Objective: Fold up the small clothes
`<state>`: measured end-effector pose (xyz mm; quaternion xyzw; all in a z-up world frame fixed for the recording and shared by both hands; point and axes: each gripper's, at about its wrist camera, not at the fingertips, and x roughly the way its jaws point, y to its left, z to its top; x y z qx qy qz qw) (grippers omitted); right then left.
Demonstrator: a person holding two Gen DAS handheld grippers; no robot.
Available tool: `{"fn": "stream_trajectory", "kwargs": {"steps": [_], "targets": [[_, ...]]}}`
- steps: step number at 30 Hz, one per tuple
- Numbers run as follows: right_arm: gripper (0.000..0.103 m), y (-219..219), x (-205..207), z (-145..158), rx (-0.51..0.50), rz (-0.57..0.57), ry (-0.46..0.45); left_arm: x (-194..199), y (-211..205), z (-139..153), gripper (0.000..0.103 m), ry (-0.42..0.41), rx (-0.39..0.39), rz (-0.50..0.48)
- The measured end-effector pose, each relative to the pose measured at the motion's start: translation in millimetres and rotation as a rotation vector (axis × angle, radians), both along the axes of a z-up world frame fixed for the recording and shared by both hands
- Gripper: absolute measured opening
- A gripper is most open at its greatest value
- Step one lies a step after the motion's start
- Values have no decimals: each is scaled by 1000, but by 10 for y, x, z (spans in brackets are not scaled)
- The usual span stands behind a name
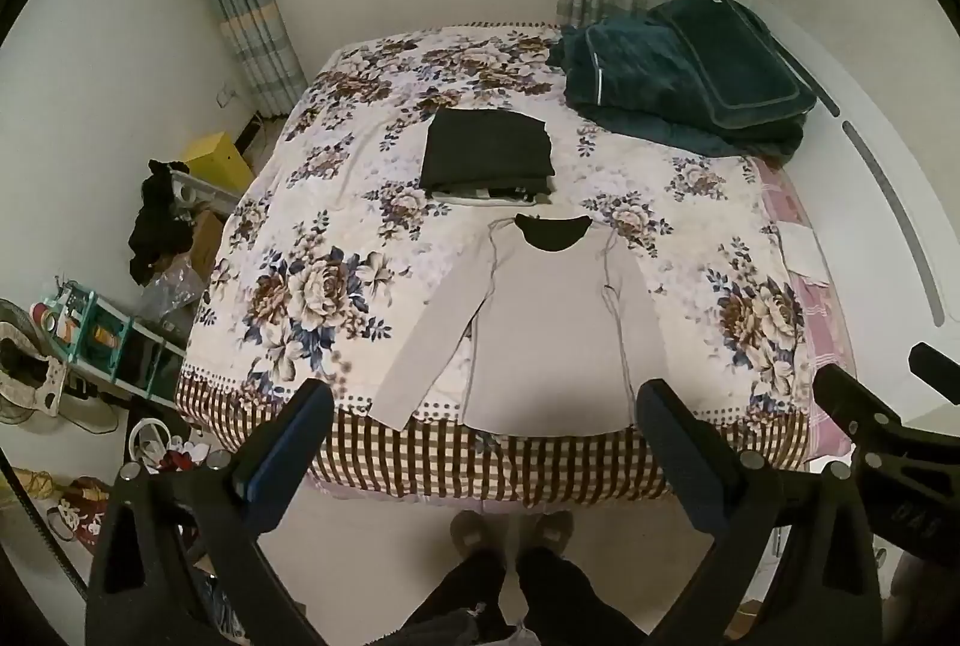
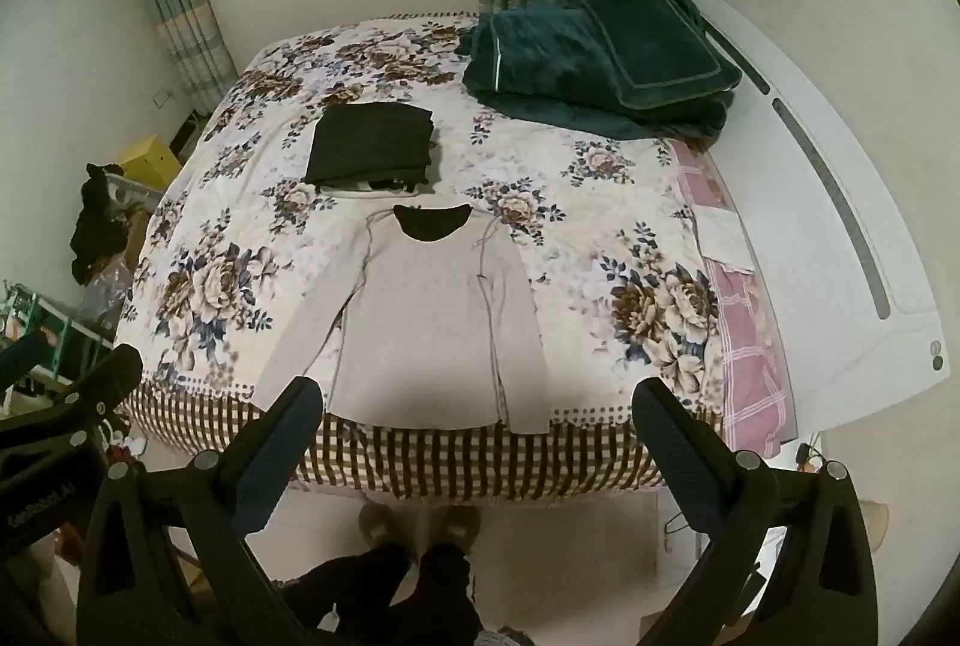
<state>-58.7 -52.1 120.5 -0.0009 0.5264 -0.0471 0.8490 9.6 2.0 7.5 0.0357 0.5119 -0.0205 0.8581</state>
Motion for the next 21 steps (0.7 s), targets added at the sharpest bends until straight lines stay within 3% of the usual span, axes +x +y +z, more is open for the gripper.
{"fn": "stream_trajectory", "kwargs": {"steps": [13, 21], "targets": [[103, -6, 12, -6, -5, 2, -9, 40, -126, 162, 103, -11, 1, -2], [103, 10, 66, 180, -1, -2, -16, 41, -182, 273, 103, -18, -2, -4]]}}
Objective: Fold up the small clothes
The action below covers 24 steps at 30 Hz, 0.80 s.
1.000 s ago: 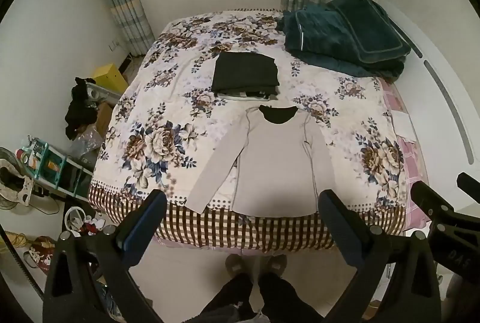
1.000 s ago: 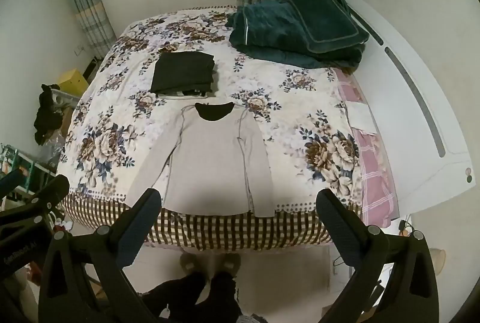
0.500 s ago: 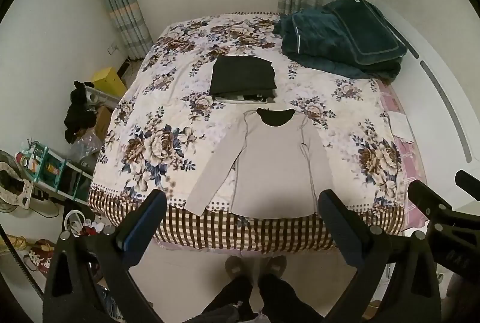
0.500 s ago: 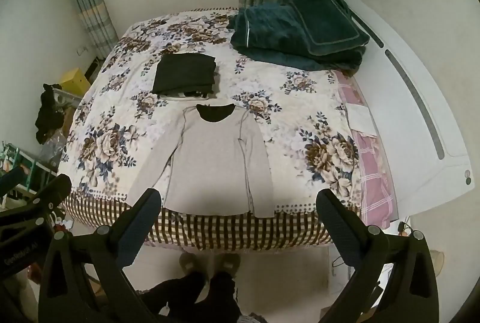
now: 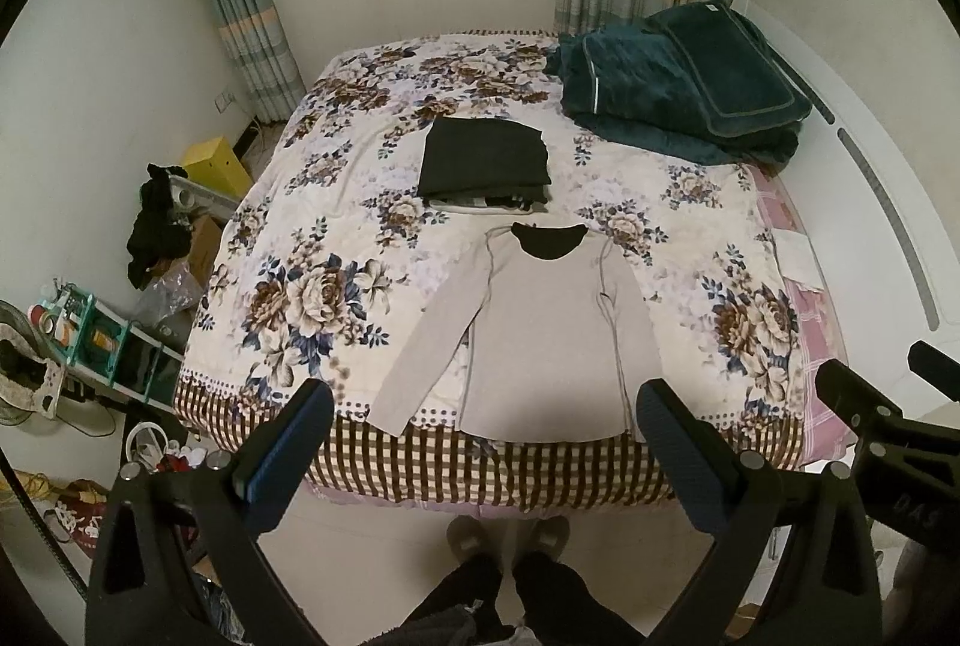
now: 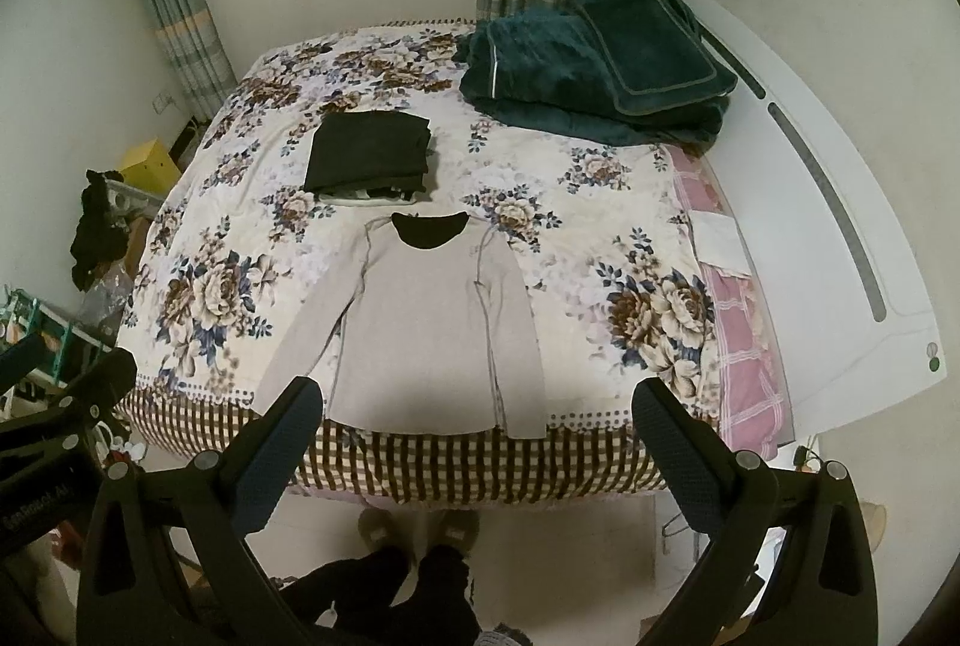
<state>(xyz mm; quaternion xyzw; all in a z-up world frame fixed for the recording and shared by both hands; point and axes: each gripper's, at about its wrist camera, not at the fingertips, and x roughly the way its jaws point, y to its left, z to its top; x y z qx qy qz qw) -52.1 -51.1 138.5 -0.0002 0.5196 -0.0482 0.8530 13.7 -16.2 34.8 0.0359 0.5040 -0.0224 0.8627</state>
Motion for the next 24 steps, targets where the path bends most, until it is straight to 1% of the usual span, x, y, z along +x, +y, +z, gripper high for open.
{"fn": "stream_trajectory", "kwargs": {"steps": [1, 7, 24], "targets": [[103, -21, 23, 44, 2, -1, -1, 8, -8, 13, 103, 0, 1, 0], [103, -25, 35, 72, -1, 0, -3, 3, -32, 10, 103, -6, -1, 7], [103, -23, 26, 38, 1, 3, -5, 1, -31, 16, 103, -6, -7, 3]]}}
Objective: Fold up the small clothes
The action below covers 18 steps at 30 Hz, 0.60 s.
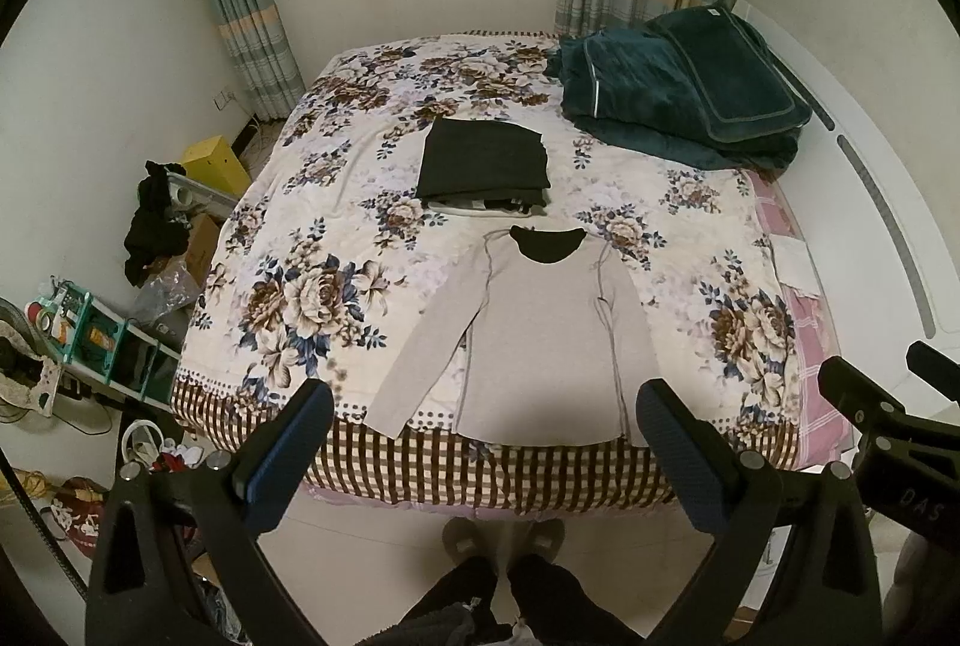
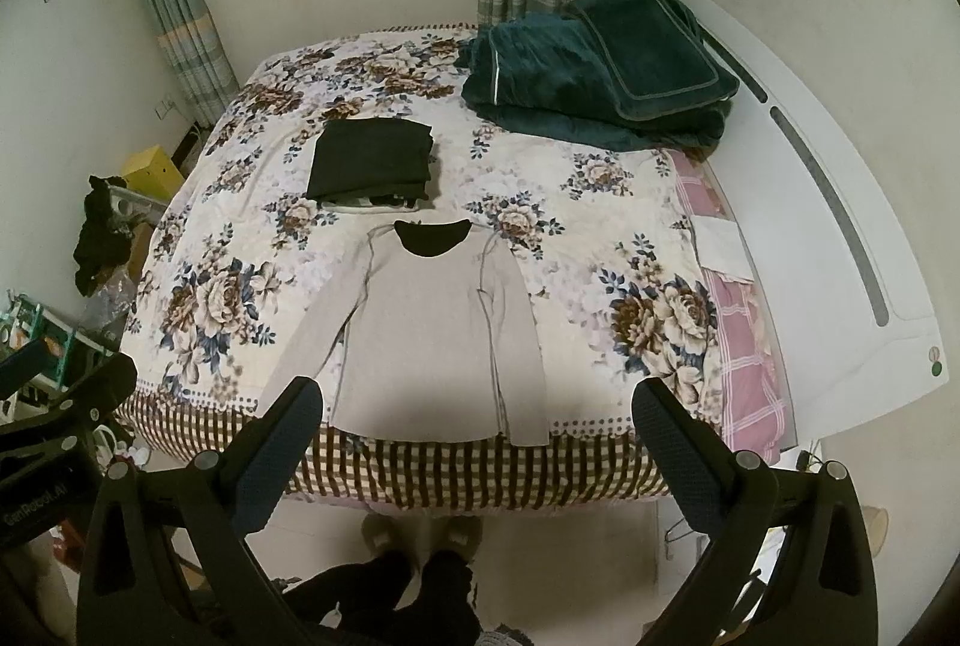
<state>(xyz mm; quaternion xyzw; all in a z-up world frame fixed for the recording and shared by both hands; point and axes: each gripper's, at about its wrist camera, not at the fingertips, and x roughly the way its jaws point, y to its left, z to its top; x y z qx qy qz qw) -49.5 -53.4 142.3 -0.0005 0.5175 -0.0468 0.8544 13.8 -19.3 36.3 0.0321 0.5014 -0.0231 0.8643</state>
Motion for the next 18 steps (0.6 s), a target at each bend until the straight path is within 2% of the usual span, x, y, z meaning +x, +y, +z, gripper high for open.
{"fn": "stream_trajectory", "kwargs": {"steps": [18], "targets": [[103, 0, 19, -6, 3, 1, -4, 96, -156, 18, 103, -6, -7, 2]]}}
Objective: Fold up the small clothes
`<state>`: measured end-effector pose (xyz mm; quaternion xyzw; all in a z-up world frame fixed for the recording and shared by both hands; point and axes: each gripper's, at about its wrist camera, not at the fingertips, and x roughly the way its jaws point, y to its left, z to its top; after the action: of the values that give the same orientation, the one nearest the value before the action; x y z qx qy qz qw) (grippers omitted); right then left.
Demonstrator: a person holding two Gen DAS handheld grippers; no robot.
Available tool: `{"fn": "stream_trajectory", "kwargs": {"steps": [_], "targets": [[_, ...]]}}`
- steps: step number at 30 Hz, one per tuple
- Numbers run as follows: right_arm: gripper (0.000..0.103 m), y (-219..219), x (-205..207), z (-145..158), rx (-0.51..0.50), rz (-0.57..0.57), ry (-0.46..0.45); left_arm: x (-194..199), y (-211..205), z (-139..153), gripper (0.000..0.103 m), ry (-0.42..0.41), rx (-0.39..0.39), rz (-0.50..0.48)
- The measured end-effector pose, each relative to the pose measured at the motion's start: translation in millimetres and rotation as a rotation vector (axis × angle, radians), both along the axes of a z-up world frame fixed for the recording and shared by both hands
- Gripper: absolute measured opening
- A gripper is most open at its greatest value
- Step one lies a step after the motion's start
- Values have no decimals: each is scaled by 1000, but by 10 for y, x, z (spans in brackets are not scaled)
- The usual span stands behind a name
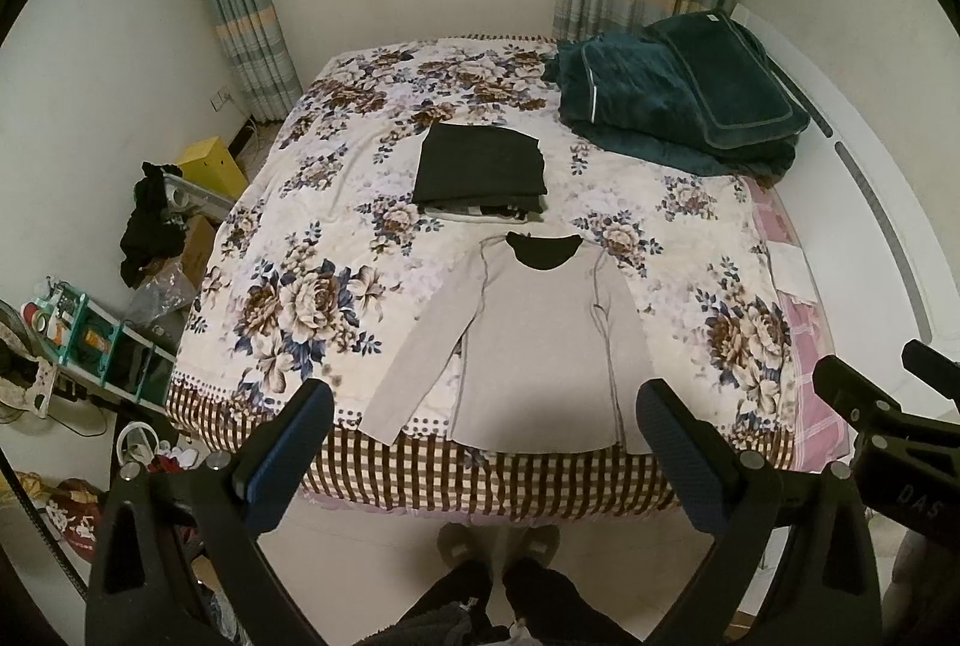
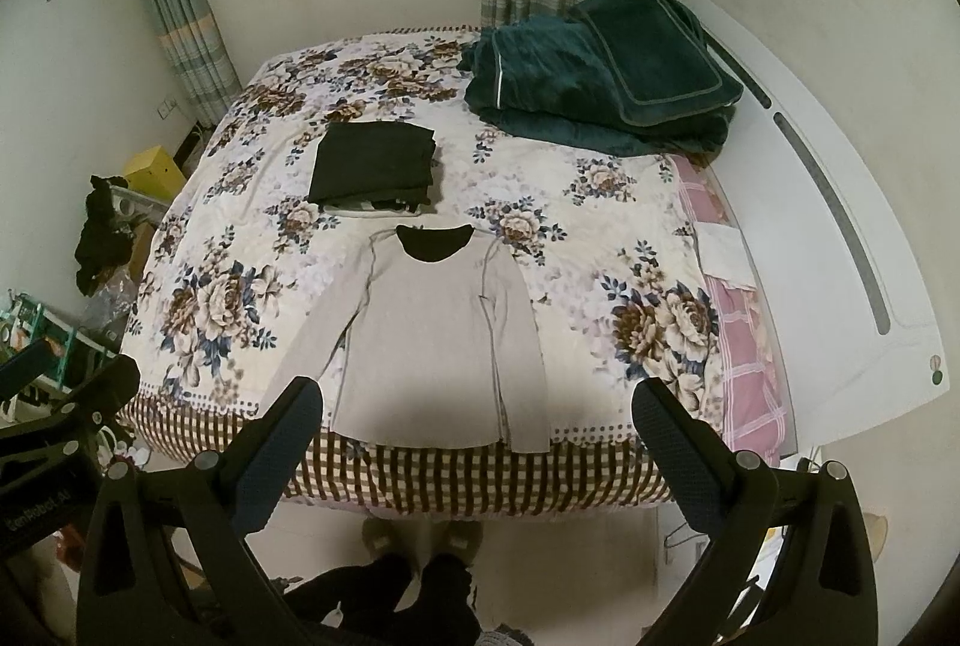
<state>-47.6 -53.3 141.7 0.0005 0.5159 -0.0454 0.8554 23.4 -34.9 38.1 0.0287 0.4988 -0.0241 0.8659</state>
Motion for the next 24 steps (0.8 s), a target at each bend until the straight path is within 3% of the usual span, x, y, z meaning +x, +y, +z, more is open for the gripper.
{"fn": "stream_trajectory", "kwargs": {"steps": [14, 18, 21, 24], "targets": [[103, 37, 35, -39, 0, -5, 0, 83, -16, -5, 103, 4, -13, -3], [103, 5, 170, 174, 5, -17, 8, 74, 1, -28, 103, 4, -11, -4], [103, -37, 247, 178, 21, -51, 20, 194, -15, -158, 103, -20, 7, 5], [103, -147, 338, -30, 42, -107, 29, 349, 24, -441, 103, -62, 45, 20]]}}
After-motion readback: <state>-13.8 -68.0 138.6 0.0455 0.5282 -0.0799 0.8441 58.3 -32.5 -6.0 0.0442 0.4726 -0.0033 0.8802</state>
